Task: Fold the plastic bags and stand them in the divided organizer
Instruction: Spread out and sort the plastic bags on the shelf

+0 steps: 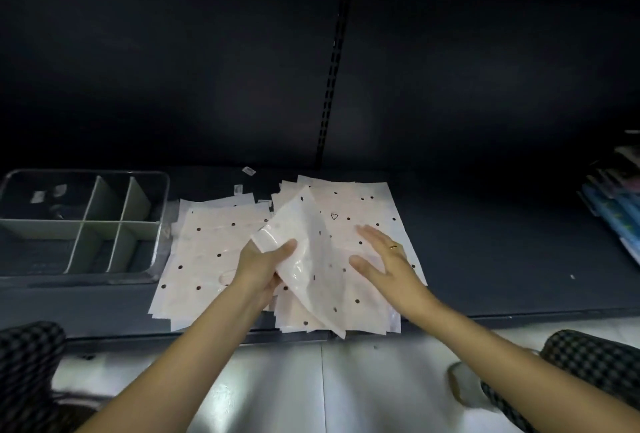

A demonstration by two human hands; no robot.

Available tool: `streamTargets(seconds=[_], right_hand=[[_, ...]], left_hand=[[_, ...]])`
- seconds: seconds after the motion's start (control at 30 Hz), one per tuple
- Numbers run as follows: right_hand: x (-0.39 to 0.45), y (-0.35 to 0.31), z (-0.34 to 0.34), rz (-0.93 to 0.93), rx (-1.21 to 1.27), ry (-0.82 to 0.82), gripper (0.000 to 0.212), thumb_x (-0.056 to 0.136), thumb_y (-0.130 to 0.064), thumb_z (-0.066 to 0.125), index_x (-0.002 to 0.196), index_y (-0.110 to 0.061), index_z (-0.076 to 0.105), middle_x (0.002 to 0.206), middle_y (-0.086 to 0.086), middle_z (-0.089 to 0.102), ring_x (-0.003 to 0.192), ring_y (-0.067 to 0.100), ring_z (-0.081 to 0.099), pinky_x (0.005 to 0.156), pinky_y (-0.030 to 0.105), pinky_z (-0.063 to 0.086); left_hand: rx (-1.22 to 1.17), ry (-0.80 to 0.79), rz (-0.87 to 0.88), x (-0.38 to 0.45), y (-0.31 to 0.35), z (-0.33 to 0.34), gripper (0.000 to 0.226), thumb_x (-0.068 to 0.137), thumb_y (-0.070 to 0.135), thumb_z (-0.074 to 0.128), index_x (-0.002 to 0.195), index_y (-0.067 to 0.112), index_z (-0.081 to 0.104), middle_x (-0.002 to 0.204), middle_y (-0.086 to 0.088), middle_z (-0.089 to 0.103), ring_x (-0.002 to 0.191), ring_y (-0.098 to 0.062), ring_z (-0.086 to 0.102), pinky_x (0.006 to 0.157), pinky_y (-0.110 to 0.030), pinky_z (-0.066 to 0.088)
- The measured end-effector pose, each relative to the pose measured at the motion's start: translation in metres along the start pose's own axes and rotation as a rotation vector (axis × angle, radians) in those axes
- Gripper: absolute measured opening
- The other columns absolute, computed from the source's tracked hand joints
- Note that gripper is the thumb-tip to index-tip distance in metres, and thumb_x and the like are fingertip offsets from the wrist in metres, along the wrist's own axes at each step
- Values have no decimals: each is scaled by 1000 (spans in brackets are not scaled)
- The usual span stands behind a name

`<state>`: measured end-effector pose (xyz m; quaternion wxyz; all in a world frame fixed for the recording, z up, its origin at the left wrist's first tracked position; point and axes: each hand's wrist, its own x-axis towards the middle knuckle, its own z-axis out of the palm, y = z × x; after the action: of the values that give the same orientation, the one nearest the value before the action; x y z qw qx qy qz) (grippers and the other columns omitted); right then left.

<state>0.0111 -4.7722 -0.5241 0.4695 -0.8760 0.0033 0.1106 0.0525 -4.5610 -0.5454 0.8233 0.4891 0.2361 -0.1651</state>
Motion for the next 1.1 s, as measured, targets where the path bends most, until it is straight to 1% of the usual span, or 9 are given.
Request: streamTargets(seconds=[0.1,0.2,0.3,0.4,0.5,0.67,0.93,1.0,1.1], right_hand=[[7,4,8,294,253,-33,73,85,-53,56,147,-33,21,143,-14,35,134,11,34,107,30,30],[6,7,22,330,443,-94,63,85,-44,62,141,-33,34,123,-12,58,120,15,52,102,39,40],[6,1,33,184,447,5,35,86,-33,66,119,-38,56,100,-10,64,101,15,59,92,28,45],[10,-9,33,108,504,23,46,78,-44,68,122,-40,54,115,-18,59,104,7,60,86,22,50],[14,-15,32,103,563,23,20,82,-30,68,99,-20,67,92,-7,71,89,12,66,81,22,53],[17,-26,27,35,302,149,39,94,-21,55,64,3,47,64,8,39,64,17,37,63,29,32],[38,-28,-7,29,-11,36,34,95,-21,53,67,-2,51,62,0,38,56,8,34,55,20,30],[61,-30,-23,46,-133,-78,31,95,-25,54,70,-6,56,63,-1,41,56,9,34,51,19,30],[109,-29,-40,86,-344,-273,25,95,-29,53,75,-19,63,72,-6,55,65,9,48,60,17,41]], left_hand=[[56,-63,63,-15,-5,2,46,78,1,70,121,12,58,109,-10,69,97,-30,67,78,-42,56],[37,-183,128,-27,-7,-2,57,71,5,72,125,17,56,113,-8,69,100,-27,66,76,-37,57],[53,-235,157,-35,-5,-9,69,71,6,72,134,22,48,123,-7,64,110,-29,62,84,-40,54],[93,-255,162,-40,-3,-16,77,66,10,82,132,31,49,122,-1,65,109,-25,62,83,-41,54],[100,-279,196,-43,-4,-21,64,67,12,78,125,23,55,116,-6,67,105,-28,64,80,-41,55],[161,-201,214,-41,-2,-30,46,75,13,74,118,21,58,109,-5,70,100,-25,66,68,-31,55],[592,-573,-375,-39,7,-48,53,68,69,66,85,18,67,72,2,58,64,-9,53,60,-22,41],[802,-681,-390,-34,4,-59,49,66,59,72,78,13,61,72,0,48,68,-11,43,66,-22,33],[779,-685,-324,-25,0,-71,49,74,38,77,97,-1,58,95,-7,56,90,-18,52,85,-24,37]])
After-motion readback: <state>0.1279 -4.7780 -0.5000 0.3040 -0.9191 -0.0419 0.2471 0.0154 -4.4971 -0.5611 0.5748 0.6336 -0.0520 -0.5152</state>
